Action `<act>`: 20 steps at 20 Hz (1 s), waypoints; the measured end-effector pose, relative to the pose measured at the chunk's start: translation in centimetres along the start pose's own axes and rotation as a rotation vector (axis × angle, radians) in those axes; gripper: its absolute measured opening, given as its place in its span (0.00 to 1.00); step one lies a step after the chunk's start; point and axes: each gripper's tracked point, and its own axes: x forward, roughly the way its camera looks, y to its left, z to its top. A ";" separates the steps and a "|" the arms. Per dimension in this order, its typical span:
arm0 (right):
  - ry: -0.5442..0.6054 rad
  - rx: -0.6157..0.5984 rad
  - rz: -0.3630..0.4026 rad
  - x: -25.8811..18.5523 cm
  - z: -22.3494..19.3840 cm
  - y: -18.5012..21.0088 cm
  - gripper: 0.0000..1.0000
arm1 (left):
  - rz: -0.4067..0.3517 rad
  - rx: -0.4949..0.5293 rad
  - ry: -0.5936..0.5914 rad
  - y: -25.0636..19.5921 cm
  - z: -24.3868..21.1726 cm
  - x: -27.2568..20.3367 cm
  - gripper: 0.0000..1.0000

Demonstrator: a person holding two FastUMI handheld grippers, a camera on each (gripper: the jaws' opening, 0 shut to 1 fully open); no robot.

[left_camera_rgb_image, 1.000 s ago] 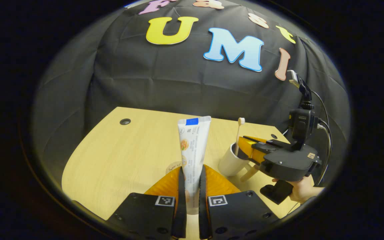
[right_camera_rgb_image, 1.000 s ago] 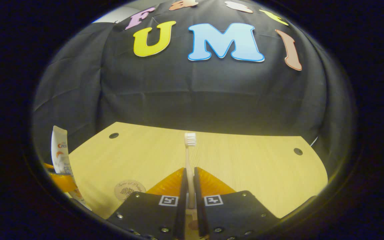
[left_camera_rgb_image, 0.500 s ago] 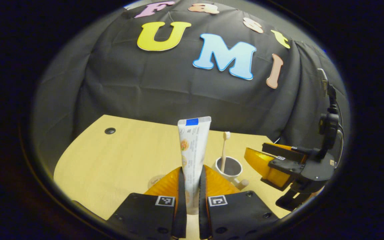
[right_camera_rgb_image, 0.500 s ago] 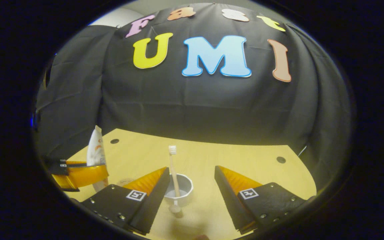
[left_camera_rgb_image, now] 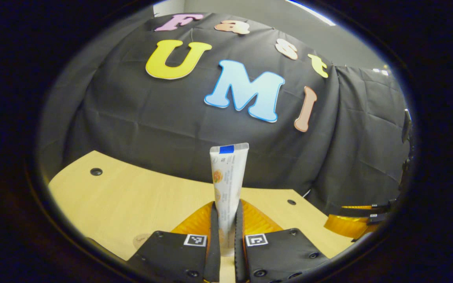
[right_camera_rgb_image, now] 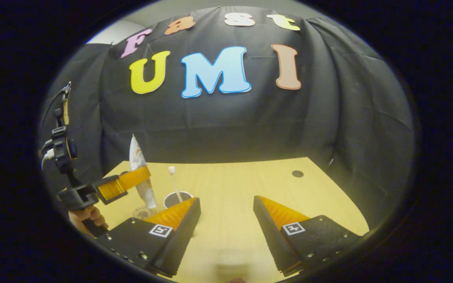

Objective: Put the toothbrush and toothpaste on the desktop into the cup, then pick up the cup and place it on the coaster on the desktop.

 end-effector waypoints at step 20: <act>0.126 0.004 0.013 -1.1 -4.9 0.3 0.87 | -0.080 0.136 -0.053 -3.4 -5.3 5.1 0.84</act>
